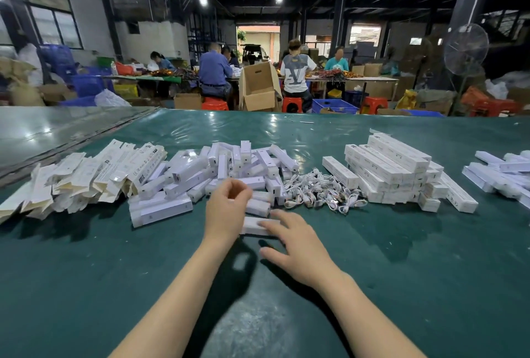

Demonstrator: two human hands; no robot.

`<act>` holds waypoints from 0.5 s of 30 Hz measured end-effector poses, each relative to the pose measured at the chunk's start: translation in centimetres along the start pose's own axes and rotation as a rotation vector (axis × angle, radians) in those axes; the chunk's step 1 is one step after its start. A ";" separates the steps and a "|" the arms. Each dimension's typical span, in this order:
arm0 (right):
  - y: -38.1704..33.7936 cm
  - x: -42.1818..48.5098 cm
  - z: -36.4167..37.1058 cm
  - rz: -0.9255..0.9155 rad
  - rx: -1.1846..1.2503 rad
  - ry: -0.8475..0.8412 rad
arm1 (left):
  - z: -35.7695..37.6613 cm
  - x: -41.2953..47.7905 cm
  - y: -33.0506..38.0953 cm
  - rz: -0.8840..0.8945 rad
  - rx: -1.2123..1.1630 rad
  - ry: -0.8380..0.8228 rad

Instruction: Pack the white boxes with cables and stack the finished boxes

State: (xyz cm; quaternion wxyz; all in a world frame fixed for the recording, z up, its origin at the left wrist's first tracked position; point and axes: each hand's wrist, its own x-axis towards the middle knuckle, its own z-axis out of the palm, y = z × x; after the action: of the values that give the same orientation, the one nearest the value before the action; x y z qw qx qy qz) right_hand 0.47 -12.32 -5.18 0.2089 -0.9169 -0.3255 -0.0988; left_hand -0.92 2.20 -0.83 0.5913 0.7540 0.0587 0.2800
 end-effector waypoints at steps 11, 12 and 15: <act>0.7 0.5 0.1 0.210 -0.017 0.119 | -11.2 10.0 -5.9 -0.258 0.782 0.265; 0.7 0.6 0.1 0.228 -0.023 0.114 | -11.9 10.3 -6.5 -0.355 0.791 0.166; 0.5 0.8 0.1 0.243 -0.030 0.100 | -12.3 10.6 -7.4 -0.431 0.733 0.011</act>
State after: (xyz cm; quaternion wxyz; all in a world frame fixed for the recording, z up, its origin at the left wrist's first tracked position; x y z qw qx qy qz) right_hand 1.42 -12.16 -5.15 0.2215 -0.9465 -0.1996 -0.1233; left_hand 3.64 19.38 -2.14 0.3288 0.8833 0.3138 0.1148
